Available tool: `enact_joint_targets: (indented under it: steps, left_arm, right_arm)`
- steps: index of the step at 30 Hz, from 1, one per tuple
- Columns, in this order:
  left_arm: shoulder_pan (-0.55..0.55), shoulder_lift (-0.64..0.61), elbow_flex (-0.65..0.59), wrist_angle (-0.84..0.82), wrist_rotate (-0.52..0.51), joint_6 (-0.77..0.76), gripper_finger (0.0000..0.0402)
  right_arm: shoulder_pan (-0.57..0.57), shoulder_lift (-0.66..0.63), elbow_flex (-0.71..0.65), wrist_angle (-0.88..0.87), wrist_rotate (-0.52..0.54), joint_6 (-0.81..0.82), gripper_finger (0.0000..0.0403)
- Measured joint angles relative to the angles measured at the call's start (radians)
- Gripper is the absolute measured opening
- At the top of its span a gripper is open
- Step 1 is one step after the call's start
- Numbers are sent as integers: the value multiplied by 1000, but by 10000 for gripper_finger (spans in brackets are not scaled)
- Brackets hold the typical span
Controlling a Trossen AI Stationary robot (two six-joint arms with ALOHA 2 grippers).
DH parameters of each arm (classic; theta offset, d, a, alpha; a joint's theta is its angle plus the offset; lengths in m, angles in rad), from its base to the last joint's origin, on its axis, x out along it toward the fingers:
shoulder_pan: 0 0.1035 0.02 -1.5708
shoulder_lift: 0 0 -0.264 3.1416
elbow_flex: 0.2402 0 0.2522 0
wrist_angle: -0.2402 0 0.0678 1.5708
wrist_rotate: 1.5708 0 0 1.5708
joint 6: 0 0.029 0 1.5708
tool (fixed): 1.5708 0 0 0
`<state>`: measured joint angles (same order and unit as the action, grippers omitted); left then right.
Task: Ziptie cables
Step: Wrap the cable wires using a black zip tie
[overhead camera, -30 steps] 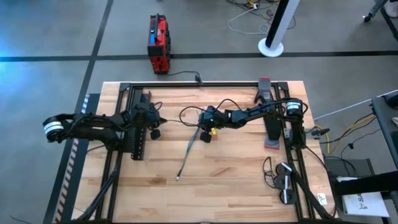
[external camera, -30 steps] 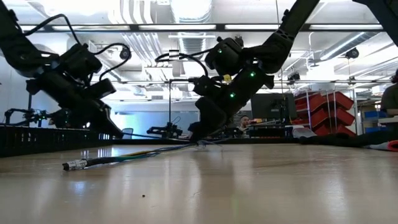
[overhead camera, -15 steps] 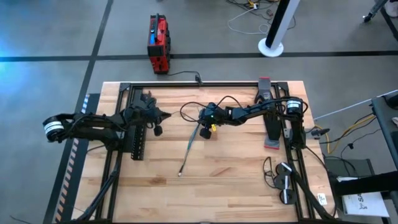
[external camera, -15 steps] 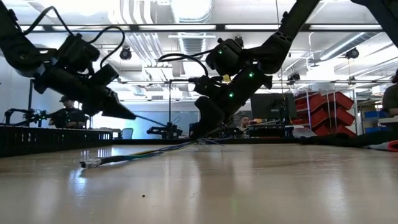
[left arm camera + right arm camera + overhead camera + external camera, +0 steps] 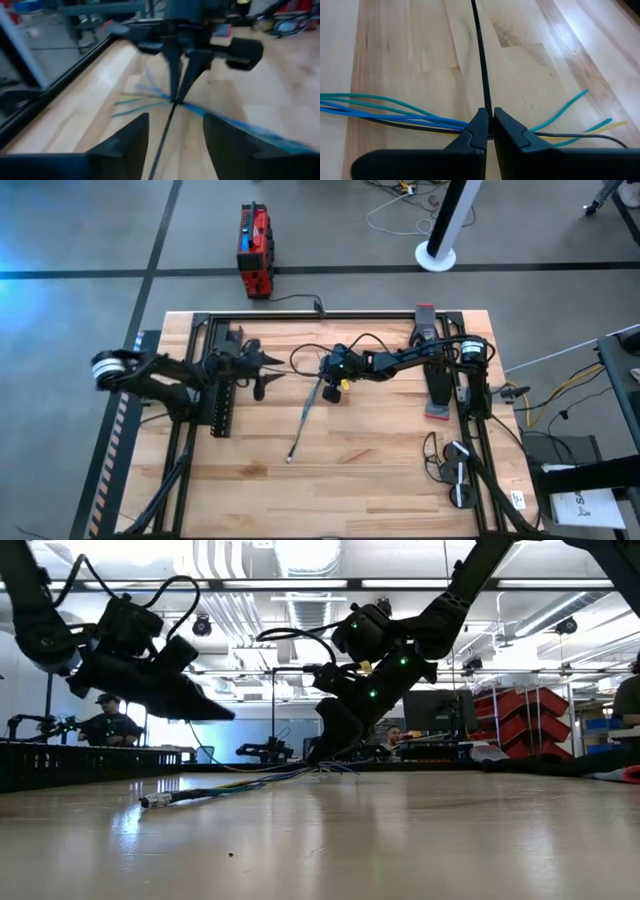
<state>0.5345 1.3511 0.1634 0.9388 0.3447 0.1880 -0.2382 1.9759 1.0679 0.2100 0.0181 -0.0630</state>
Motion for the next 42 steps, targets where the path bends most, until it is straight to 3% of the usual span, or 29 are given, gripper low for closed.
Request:
enact_joint_targets:
  steps: [8,16,20,31,36,42]
  left_arm:
    - [-72,373,213,94,-22,-41,194]
    - [-73,616,399,82,-9,-5,161]
    - [-73,653,422,73,61,28,134]
    - [-79,654,443,54,68,37,65]
    - [-96,657,466,-9,67,47,10]
    - [-97,647,446,-14,31,81,1]
  right_arm:
    - [0,3,-1,3,-23,-50,2]
    - [0,3,-2,-20,-26,-44,2]
    - [0,5,-3,-26,-26,-43,2]
    - [0,5,-3,-32,-26,-38,2]
    - [0,5,-3,-27,-28,-34,2]
    - [1,5,-8,-25,-27,-15,2]
